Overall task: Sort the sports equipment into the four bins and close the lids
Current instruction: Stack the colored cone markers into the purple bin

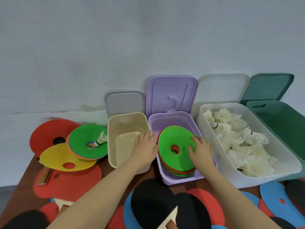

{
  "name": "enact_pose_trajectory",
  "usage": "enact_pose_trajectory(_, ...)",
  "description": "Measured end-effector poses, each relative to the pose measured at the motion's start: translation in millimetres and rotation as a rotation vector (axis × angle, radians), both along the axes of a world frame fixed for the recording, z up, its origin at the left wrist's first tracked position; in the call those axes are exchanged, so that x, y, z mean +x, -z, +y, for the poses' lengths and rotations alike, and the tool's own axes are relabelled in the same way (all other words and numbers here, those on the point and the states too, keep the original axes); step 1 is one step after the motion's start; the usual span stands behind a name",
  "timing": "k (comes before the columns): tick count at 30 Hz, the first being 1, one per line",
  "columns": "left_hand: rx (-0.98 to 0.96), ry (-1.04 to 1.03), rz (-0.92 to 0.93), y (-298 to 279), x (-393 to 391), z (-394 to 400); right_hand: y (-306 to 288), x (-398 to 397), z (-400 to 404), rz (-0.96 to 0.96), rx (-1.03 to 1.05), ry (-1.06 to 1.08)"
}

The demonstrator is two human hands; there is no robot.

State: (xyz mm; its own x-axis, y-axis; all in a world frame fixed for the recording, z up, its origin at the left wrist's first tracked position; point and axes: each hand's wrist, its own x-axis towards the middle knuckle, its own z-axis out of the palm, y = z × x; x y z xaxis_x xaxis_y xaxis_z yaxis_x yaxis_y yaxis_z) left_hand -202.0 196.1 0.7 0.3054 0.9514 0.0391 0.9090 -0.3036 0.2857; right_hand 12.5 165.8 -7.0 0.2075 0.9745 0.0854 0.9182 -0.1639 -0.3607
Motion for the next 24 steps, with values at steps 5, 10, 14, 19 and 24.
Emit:
enact_pose_trajectory(5,0.092,-0.041,0.013,-18.4,-23.7,-21.0,-10.7,-28.9,-5.1,0.039,0.101,-0.207)
enact_pose_trajectory(10,0.147,-0.129,0.07,-36.5,-53.0,-47.0,-17.9,-63.5,-6.4,0.066,0.198,-0.411)
enact_pose_trajectory(14,0.197,-0.21,0.089,-52.7,-85.7,-62.1,-27.7,-97.4,-3.7,0.183,0.245,-0.495)
enact_pose_trajectory(19,0.194,-0.324,0.081,-54.5,-137.3,-68.3,-36.6,-145.5,0.5,0.242,0.269,-0.587)
enact_pose_trajectory(24,0.152,-0.402,0.055,-39.8,-201.5,-70.2,-32.7,-204.6,2.6,0.292,0.263,-0.658)
